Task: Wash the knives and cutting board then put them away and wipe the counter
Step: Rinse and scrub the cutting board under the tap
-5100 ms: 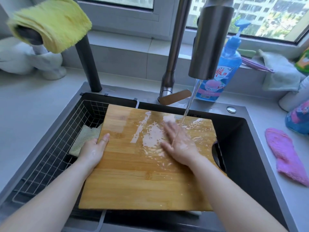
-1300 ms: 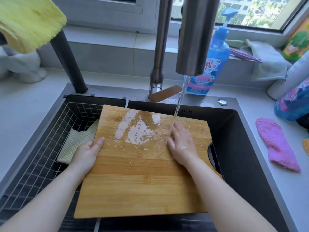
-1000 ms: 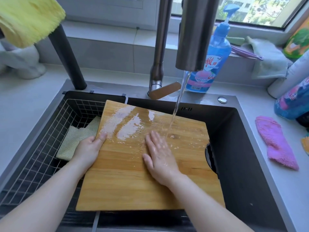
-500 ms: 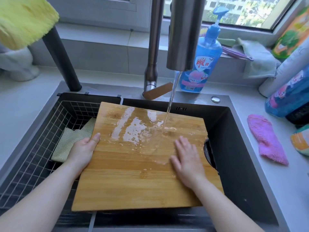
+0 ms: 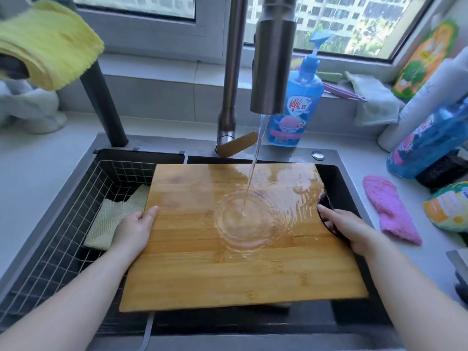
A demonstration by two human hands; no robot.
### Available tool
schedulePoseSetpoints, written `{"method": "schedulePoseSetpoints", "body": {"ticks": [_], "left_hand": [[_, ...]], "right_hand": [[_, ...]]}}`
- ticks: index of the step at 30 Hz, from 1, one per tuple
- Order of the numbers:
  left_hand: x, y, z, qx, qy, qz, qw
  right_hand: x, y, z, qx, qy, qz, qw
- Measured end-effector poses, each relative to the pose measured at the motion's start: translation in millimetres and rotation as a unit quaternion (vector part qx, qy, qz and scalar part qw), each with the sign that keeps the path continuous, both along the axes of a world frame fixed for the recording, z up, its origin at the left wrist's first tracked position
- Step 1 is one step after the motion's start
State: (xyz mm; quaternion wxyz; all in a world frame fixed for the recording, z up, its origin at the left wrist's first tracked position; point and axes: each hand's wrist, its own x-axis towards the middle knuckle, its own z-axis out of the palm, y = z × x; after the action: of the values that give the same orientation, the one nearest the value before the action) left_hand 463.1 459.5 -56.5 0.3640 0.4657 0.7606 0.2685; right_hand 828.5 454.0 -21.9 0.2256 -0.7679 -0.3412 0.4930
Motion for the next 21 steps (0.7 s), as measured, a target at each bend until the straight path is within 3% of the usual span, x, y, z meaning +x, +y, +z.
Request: {"method": "schedulePoseSetpoints", "body": {"ticks": [3, 6, 9, 15, 21], "left_hand": [[4, 2, 2, -0.057, 0.057, -0.027, 0.996], [12, 0, 5, -0.095, 0.036, -0.044, 0.994], [26, -6, 8, -0.105, 0.042, -0.073, 0.991], [55, -9, 17, -0.095, 0.086, -0.080, 0.988], [76, -17, 22, -0.038, 0.107, -0.106, 0.988]], "right_hand": [[3, -1, 24, 0.038, 0.006, 0.008, 0.999], [8, -7, 46, 0.060, -0.004, 0.008, 0.998], [17, -16, 69, 0.084, 0.043, -0.025, 0.995], [22, -43, 97, 0.108, 0.114, -0.050, 0.986], [14, -49, 137, 0.144, 0.041, -0.052, 0.987]]}}
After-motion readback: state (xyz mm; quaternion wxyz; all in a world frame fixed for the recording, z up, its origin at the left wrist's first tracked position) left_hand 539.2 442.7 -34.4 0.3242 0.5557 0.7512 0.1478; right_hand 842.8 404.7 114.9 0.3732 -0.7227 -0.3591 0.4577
